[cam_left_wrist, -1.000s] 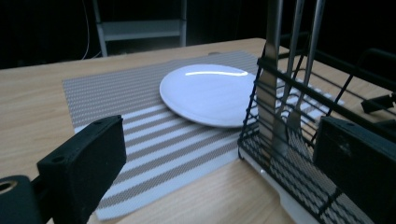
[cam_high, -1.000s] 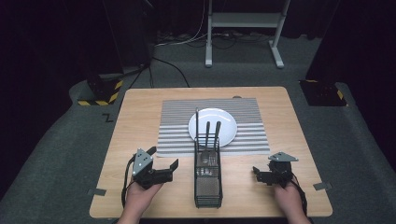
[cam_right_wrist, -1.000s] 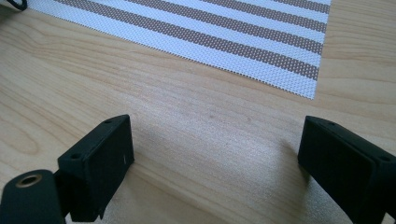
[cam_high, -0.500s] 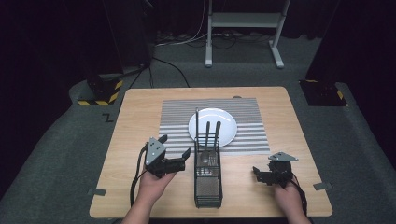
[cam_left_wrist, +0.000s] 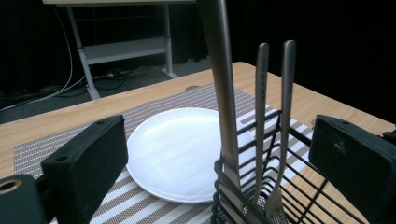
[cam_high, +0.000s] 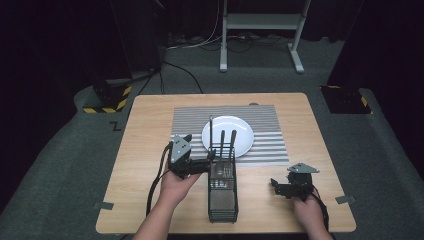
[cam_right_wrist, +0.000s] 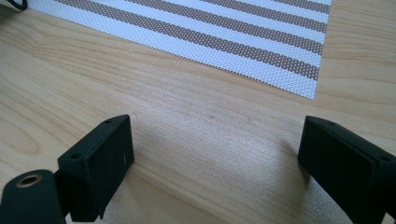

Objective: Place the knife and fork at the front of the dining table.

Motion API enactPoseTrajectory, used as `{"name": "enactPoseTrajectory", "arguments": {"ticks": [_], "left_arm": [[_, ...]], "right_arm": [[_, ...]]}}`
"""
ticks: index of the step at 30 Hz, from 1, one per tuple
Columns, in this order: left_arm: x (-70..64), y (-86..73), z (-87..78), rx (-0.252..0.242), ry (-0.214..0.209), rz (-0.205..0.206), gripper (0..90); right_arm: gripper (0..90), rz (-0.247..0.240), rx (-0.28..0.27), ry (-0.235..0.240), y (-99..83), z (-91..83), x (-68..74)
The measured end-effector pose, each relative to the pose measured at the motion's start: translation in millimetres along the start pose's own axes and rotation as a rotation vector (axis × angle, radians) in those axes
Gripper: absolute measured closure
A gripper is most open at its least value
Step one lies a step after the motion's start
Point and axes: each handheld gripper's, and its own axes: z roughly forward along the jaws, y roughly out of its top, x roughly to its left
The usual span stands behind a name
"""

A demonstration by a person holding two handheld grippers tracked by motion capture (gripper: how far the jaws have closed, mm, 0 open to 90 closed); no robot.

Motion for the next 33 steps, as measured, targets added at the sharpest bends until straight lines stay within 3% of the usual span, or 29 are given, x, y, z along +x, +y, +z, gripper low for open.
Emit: {"name": "enactPoseTrajectory", "arguments": {"ticks": [9,16,20,26,33], "left_arm": [[2.5,5.0,16.7,0.034,0.028,-0.005,16.0],[-5.3,3.9,21.3,-0.009,0.047,0.026,42.9],[-5.8,5.3,22.6,-0.013,0.058,-0.004,56.1],[-8.7,5.2,26.2,-0.002,0.052,-0.021,64.5],[-14.7,0.6,28.9,0.019,0.064,-0.009,71.4]], "right_arm": [[10.0,0.0,0.0,0.0,0.0,0.0,0.0],[10.0,0.0,0.0,0.0,0.0,0.0,0.0],[10.0,0.0,0.0,0.0,0.0,0.0,0.0],[10.1,-0.002,-0.001,0.002,0.0,0.0,-0.2],[10.1,-0.002,0.0,0.001,0.0,0.0,-0.1]]}}
